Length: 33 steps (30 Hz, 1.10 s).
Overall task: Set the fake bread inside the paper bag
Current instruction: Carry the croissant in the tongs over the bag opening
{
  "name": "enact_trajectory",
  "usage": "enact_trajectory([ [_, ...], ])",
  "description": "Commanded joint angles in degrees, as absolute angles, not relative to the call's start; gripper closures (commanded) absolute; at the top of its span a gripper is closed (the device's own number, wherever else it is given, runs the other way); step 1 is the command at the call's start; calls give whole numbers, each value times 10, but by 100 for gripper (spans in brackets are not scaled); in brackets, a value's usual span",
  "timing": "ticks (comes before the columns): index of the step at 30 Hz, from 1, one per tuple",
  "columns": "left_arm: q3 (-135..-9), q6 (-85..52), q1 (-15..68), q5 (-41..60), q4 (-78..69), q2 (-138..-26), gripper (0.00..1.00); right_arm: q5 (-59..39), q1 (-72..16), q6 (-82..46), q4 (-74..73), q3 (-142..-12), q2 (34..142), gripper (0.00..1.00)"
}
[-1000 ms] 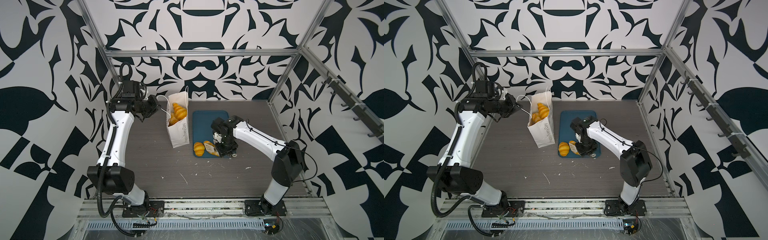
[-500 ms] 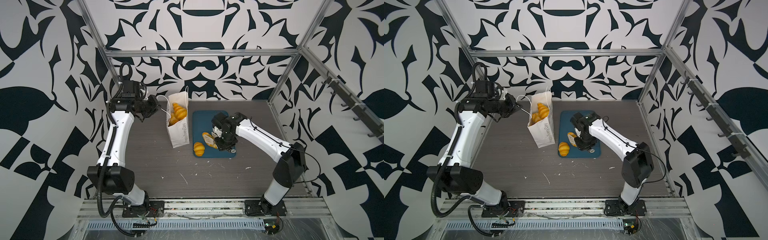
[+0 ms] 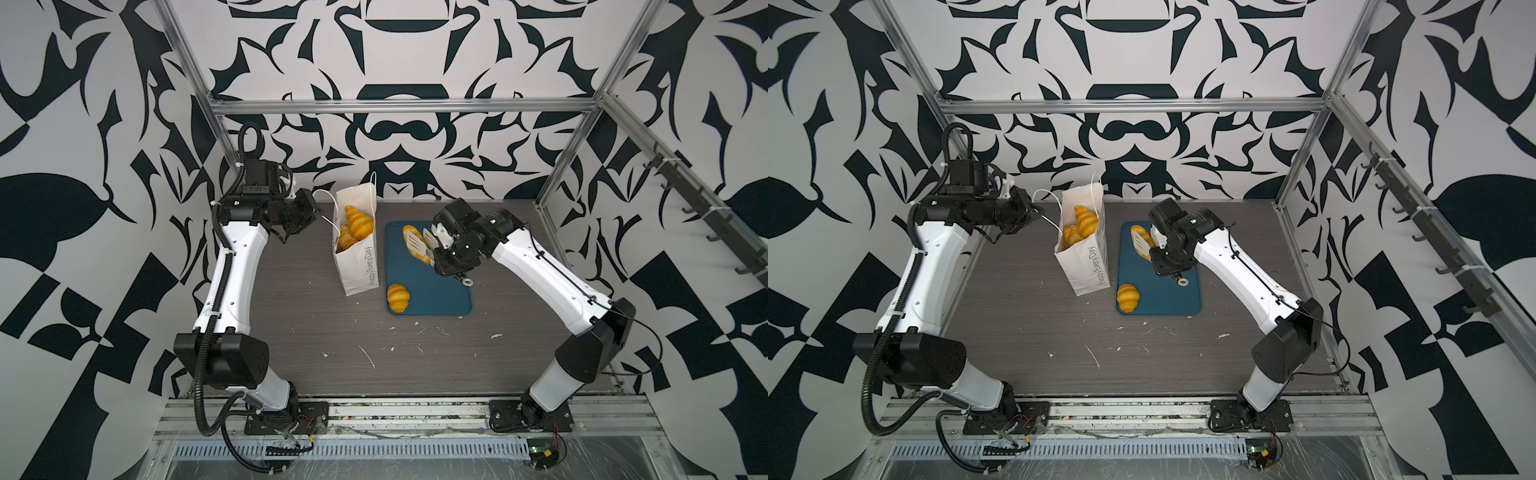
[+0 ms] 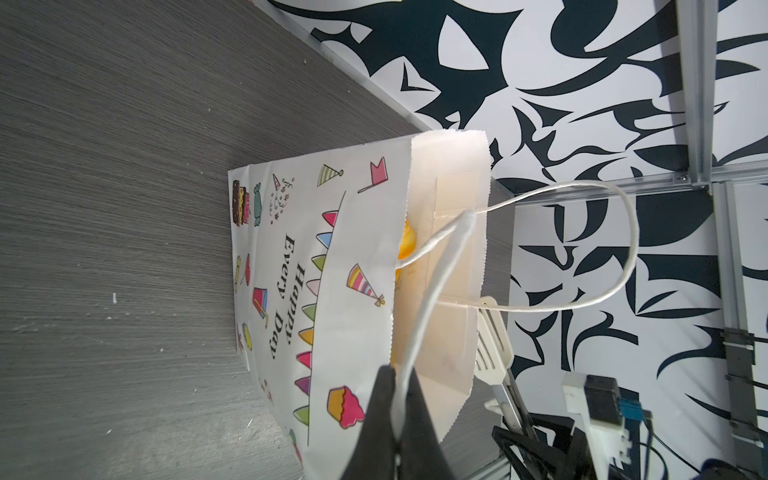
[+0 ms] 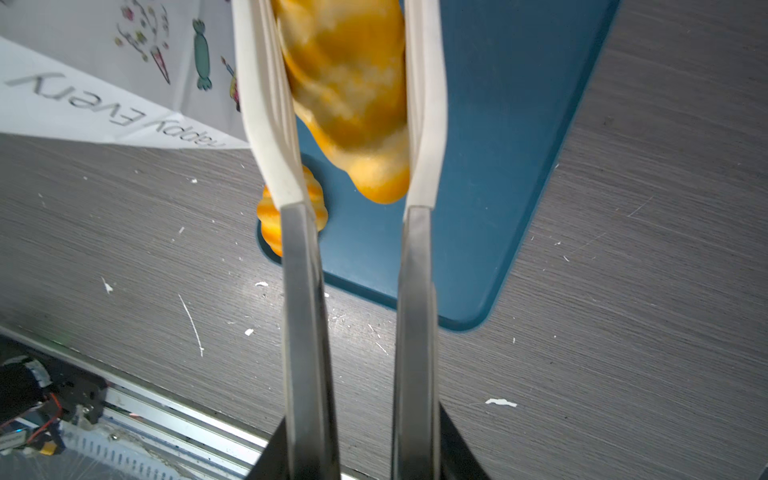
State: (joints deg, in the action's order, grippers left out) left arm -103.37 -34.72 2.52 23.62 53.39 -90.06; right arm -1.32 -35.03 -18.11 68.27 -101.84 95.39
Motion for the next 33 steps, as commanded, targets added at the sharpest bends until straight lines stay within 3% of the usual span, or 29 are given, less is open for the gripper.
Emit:
enact_trajectory([
  [1,-1051,-348,23,240,550,-904,100,-25,-348,-200,657,-1065,928,61],
  [16,-1064,-347,23,240,555,-905,100,-89,-347,-213,633,-1184,936,60],
  [33,-1068,-347,23,240,557,-904,100,-177,-347,-236,564,-1206,924,60],
])
